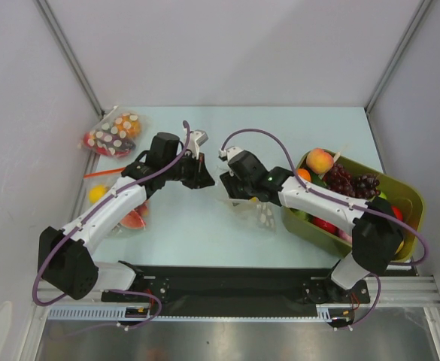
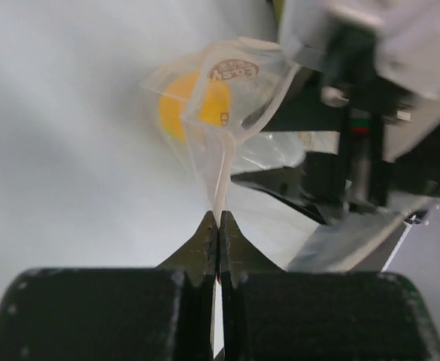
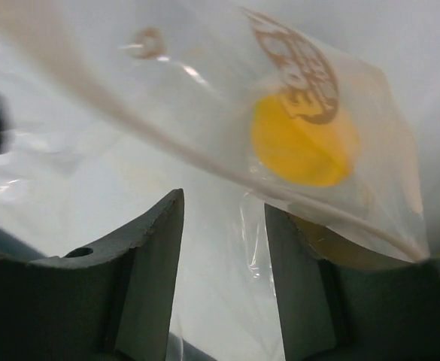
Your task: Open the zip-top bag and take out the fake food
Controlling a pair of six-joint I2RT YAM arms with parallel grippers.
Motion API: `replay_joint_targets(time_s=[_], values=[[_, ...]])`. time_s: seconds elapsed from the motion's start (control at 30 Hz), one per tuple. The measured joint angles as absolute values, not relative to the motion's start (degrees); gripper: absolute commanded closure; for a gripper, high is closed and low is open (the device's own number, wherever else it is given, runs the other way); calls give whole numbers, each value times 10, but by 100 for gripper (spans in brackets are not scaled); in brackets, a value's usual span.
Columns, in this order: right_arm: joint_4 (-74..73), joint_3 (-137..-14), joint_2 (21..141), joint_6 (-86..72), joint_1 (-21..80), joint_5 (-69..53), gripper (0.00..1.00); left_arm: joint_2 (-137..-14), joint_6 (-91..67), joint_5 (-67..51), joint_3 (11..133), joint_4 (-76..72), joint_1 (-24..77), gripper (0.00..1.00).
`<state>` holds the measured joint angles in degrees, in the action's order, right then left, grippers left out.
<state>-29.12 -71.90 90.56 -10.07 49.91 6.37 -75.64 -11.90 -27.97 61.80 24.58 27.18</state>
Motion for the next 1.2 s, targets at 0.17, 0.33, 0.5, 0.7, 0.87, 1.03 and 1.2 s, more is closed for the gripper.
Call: replay_joint_targets(time_s=[0.17, 0.33, 0.5, 0.7, 0.87, 1.03, 1.2], values=[[-255, -665, 912, -93, 478, 101, 42, -756, -119, -291, 618, 246, 272, 100], [-172, -603, 912, -86, 452, 102, 29, -762, -118, -308, 618, 245, 272, 100], [-74, -568, 913, -81, 425, 72, 24, -775, -115, -327, 618, 245, 272, 100], [41, -559, 939, -81, 399, 20, 19, -784, -114, -350, 618, 239, 273, 100], [106, -559, 984, -84, 395, -11, 17, -794, -114, -373, 616, 231, 279, 100], [148, -559, 1011, -97, 395, -37, 21, -802, -113, -407, 608, 211, 288, 71], [165, -557, 1012, -110, 393, -50, 21, -786, -115, -370, 604, 207, 296, 44]])
